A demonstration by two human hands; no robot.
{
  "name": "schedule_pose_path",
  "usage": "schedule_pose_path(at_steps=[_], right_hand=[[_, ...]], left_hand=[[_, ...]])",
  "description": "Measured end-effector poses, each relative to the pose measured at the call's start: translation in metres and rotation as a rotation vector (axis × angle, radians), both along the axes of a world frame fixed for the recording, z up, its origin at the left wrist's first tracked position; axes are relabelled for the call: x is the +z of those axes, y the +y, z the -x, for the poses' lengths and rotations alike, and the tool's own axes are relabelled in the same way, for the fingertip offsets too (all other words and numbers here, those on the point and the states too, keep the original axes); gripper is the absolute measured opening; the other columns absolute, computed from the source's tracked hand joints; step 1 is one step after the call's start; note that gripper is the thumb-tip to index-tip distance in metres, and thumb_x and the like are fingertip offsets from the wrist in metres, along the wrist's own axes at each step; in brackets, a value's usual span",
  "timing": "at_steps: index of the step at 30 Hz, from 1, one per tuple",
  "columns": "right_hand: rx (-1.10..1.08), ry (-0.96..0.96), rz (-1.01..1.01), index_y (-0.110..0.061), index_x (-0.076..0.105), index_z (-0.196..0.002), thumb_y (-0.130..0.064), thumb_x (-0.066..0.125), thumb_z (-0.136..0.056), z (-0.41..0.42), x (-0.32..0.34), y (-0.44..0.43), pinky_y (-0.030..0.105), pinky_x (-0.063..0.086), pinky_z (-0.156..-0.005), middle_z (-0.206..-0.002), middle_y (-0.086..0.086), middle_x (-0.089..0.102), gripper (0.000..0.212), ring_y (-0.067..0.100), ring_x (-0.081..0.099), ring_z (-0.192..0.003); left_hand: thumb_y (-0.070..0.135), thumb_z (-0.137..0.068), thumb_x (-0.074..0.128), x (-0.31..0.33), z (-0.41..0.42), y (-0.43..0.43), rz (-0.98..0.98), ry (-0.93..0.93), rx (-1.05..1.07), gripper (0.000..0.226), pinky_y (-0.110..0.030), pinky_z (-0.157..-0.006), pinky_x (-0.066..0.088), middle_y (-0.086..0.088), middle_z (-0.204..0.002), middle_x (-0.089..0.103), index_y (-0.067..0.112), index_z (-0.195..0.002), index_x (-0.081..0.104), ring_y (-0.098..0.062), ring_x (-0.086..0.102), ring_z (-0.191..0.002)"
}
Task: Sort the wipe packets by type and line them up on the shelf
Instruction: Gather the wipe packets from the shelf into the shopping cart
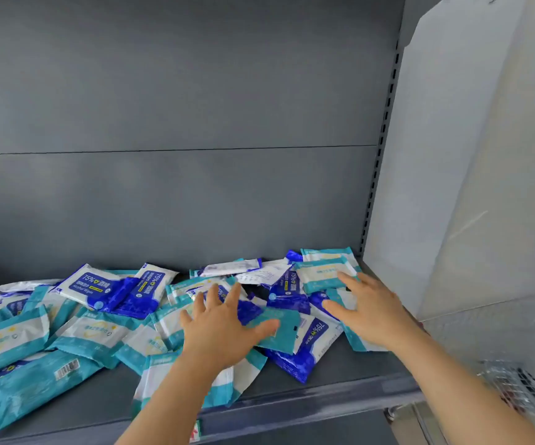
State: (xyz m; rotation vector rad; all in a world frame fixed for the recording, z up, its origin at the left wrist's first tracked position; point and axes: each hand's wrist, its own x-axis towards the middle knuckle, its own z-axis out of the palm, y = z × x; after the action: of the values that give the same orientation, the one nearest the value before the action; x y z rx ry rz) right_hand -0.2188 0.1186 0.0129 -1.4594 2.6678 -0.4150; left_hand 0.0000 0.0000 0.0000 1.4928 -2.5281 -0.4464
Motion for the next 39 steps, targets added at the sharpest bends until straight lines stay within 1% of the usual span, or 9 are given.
schedule_pose_path(at_steps=[5,8,15,19,23,27,32,34,39], right_hand=[[0.006,-0.236,-0.041,-0.034,0.017,-0.151,-0.067,0.043,-0.087,0.002,-0.027,0.008,0.038,0.025,-0.114,-0.157,0.003,0.018,0.077,0.022,0.017,-0.145],[0.095,-0.419,0.125,-0.023,0.033,-0.147,-0.041,0.051,-0.095,0.003,-0.027,0.004,0.018,0.029,-0.099,-0.153,-0.003,0.024,0.058,0.011,0.027,-0.14],[0.292,-0.438,0.207,-0.021,0.047,-0.138,-0.014,0.073,-0.081,0.038,-0.025,-0.019,0.017,0.035,-0.101,-0.146,0.0,0.034,0.063,0.011,0.042,-0.127],[0.286,-0.318,0.145,-0.032,0.019,-0.151,-0.046,0.081,-0.069,0.064,-0.023,-0.037,0.033,0.012,-0.117,-0.16,0.001,-0.001,0.104,0.018,0.001,-0.147],[0.242,-0.206,-0.063,-0.036,-0.009,-0.151,-0.075,0.074,-0.052,0.089,-0.018,-0.065,0.046,-0.004,-0.118,-0.158,0.005,-0.02,0.134,0.025,-0.019,-0.146],[0.293,-0.18,-0.152,-0.032,0.003,-0.152,-0.089,0.062,-0.04,0.103,-0.017,-0.085,0.048,0.013,-0.117,-0.158,0.003,0.017,0.139,0.026,0.012,-0.146],[0.341,-0.116,-0.054,-0.035,0.04,-0.138,-0.089,0.059,-0.048,0.106,-0.021,-0.082,0.036,0.039,-0.092,-0.115,-0.001,0.047,0.107,0.022,0.046,-0.115],[0.346,-0.107,-0.064,-0.036,0.041,-0.137,-0.086,0.061,-0.053,0.111,-0.018,-0.08,0.036,0.038,-0.096,-0.122,0.001,0.047,0.1,0.023,0.044,-0.119],[0.331,-0.178,-0.174,-0.04,0.035,-0.121,-0.09,0.059,-0.047,0.116,-0.012,-0.084,0.044,0.035,-0.102,-0.134,0.0,0.046,0.093,0.025,0.043,-0.124]], left_hand=[[0.092,-0.062,0.038,-0.021,0.02,0.001,0.003,-0.05,0.0,0.107,-0.052,-0.118,0.011,-0.003,-0.161,0.003,0.04,-0.151,0.007,-0.034,-0.009,-0.147],[0.078,-0.072,0.052,-0.023,0.03,0.001,0.0,0.073,-0.035,0.096,-0.043,-0.117,0.019,0.001,-0.159,0.013,0.038,-0.15,0.015,-0.029,0.002,-0.147],[0.062,-0.076,0.066,-0.022,0.051,0.012,0.13,0.243,0.012,0.074,-0.031,-0.103,0.036,0.012,-0.139,0.045,0.031,-0.14,0.043,-0.019,0.035,-0.126],[0.069,-0.075,0.052,-0.02,0.064,0.017,-0.034,0.451,0.179,0.06,-0.039,-0.108,0.03,0.004,-0.141,0.043,0.033,-0.122,0.061,-0.022,0.03,-0.131],[0.07,-0.077,0.056,-0.019,0.078,0.022,-0.056,0.312,0.301,0.04,-0.053,-0.114,0.018,-0.003,-0.154,0.027,0.045,-0.108,0.053,-0.025,0.027,-0.14],[0.079,-0.06,0.063,-0.016,0.09,0.031,-0.041,0.318,0.359,0.053,-0.049,-0.108,0.031,0.004,-0.143,0.034,0.042,-0.097,0.052,-0.024,0.044,-0.127],[0.07,-0.06,0.073,-0.013,0.1,0.036,0.031,0.328,0.443,0.037,-0.044,-0.098,0.041,0.008,-0.132,0.039,0.044,-0.085,0.062,-0.021,0.047,-0.114],[0.064,-0.058,0.078,-0.013,0.101,0.038,0.065,0.335,0.479,0.045,-0.044,-0.098,0.041,0.005,-0.136,0.035,0.04,-0.092,0.062,-0.023,0.045,-0.117],[0.081,-0.048,0.07,-0.008,0.098,0.039,-0.03,0.135,0.661,0.124,-0.046,-0.101,0.041,-0.012,-0.142,0.032,0.015,-0.142,0.022,-0.035,0.039,-0.127]])
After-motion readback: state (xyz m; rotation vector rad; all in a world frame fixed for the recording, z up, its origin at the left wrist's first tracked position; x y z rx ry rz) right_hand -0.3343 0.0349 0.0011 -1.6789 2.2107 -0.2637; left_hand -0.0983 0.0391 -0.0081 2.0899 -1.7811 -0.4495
